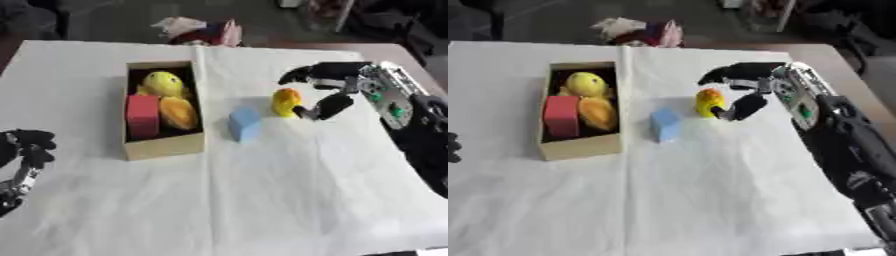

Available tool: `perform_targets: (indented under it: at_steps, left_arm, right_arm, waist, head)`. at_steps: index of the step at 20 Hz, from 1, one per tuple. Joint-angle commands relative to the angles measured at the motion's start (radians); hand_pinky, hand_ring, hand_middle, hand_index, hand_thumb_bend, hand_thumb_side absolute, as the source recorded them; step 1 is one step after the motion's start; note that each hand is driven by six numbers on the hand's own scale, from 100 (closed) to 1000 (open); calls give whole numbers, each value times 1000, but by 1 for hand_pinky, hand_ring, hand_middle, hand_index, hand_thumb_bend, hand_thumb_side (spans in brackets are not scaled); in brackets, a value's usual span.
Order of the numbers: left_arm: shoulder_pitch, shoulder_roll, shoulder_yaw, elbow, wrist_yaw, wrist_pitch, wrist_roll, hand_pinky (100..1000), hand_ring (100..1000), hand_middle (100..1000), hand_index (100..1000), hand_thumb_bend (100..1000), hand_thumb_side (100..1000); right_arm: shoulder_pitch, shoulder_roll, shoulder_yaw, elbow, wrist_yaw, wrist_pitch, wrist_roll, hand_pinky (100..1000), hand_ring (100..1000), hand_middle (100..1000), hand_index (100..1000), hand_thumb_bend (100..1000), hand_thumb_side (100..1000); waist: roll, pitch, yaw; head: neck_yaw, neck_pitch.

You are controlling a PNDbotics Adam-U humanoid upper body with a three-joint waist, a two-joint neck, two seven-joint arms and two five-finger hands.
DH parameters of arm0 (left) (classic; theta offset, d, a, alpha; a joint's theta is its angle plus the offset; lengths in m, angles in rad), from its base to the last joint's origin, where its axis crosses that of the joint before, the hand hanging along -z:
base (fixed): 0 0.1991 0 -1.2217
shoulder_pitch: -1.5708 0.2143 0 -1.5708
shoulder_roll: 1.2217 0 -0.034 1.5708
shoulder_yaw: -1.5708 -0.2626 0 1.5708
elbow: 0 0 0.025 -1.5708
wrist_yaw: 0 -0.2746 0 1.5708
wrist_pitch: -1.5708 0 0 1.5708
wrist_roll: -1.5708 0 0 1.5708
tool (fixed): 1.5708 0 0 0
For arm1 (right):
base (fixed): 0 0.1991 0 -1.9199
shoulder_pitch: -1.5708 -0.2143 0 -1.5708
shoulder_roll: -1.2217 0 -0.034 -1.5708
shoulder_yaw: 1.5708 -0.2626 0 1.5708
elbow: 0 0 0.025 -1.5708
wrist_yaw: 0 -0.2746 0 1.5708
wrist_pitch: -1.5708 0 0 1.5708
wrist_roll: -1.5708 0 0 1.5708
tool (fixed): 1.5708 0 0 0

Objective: Pick up objects on the table and place them in the box.

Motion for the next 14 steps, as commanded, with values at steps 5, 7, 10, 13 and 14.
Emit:
perform_targets:
  at_steps: [5,7,10,13,14]
  left_arm:
    - [-5,16,4,-13,4,-1,-1,782,610,625,772,100,650]
    - [-6,15,4,-13,5,-1,-1,782,610,625,772,100,650]
    - [-6,15,3,-13,5,-1,-3,782,610,626,772,100,650]
    - [-5,15,3,-13,6,-1,-3,782,610,626,772,100,649]
    - [-5,15,3,-13,6,-1,-3,782,610,626,772,100,649]
  right_arm:
    - [-44,23,-5,69,200,45,-131,890,950,974,1000,271,452]
    - [-49,33,3,101,234,37,-144,882,934,957,994,282,430]
    - [-56,46,8,144,285,34,-163,835,854,861,948,245,346]
    - [-62,56,3,172,328,49,-214,775,753,737,854,234,236]
    - [-64,59,-2,174,337,57,-240,731,661,614,770,211,156]
  waist:
    - [9,-15,3]
    - [9,-15,4]
    - [10,-16,3]
    - [11,-17,3]
    - [12,-18,3]
  head:
    - [-10,5]
    - [-11,5]
    - [-13,5]
    - [-15,4]
    - [-15,4]
